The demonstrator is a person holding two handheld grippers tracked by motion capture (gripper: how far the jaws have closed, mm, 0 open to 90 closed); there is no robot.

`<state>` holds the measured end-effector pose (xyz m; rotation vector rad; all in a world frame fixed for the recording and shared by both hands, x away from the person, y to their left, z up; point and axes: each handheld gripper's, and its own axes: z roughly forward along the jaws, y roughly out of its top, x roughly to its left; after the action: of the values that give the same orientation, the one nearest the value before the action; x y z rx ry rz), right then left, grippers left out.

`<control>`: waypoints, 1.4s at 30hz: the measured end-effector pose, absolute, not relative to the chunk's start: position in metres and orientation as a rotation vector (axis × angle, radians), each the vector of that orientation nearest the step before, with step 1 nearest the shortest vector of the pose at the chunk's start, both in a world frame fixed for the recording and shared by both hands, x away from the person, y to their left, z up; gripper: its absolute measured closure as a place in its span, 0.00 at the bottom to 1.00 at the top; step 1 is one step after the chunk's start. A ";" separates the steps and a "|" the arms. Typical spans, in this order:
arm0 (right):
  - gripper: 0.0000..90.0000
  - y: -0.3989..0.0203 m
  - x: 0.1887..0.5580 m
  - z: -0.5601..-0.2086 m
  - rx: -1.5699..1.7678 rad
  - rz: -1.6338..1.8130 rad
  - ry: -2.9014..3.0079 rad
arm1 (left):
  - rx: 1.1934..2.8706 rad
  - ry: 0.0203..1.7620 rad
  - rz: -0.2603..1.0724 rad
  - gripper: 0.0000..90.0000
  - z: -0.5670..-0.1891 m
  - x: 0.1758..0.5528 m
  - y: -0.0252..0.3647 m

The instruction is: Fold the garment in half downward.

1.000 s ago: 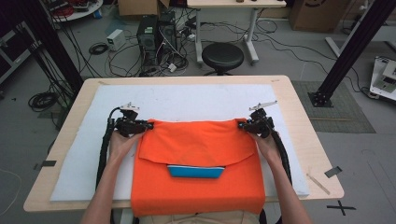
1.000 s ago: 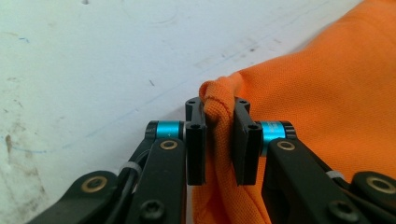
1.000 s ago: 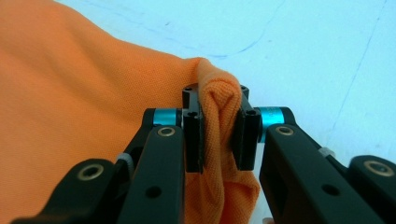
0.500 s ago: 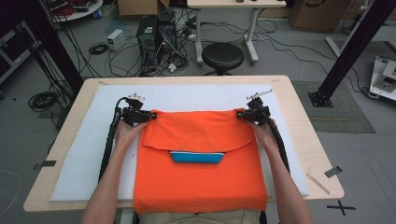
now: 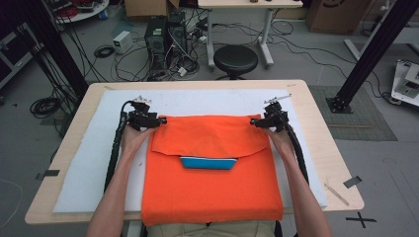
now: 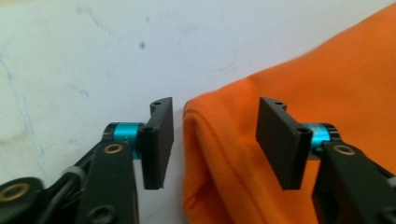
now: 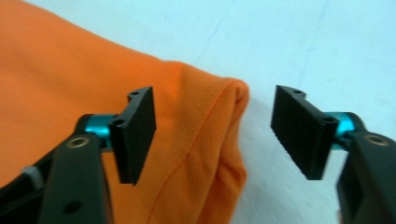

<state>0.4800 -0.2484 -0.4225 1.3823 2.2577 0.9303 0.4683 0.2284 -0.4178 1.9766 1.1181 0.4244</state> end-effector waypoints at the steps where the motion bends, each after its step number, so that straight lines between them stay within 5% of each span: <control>1: 0.34 -0.250 0.475 -0.419 1.368 0.943 2.245 | 1.975 1.089 0.431 0.48 -0.413 0.463 0.228; 15: 0.36 -0.274 0.384 -0.408 1.270 1.164 2.174 | 2.014 0.933 0.440 0.46 -0.412 0.373 0.239; 28: 0.37 -0.279 0.360 -0.429 1.285 1.149 2.168 | 2.121 0.985 0.456 0.53 -0.446 0.365 0.235; 37: 0.40 -0.276 0.357 -0.435 1.260 1.098 2.177 | 2.153 0.962 0.505 0.72 -0.444 0.362 0.227; 42: 0.52 -0.275 0.355 -0.435 1.225 1.090 2.224 | 2.129 0.961 0.501 0.84 -0.443 0.361 0.227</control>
<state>0.3552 -0.2750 -0.4351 1.2251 2.2244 1.0903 0.3613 0.2268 -0.4432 2.1293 0.9613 0.5013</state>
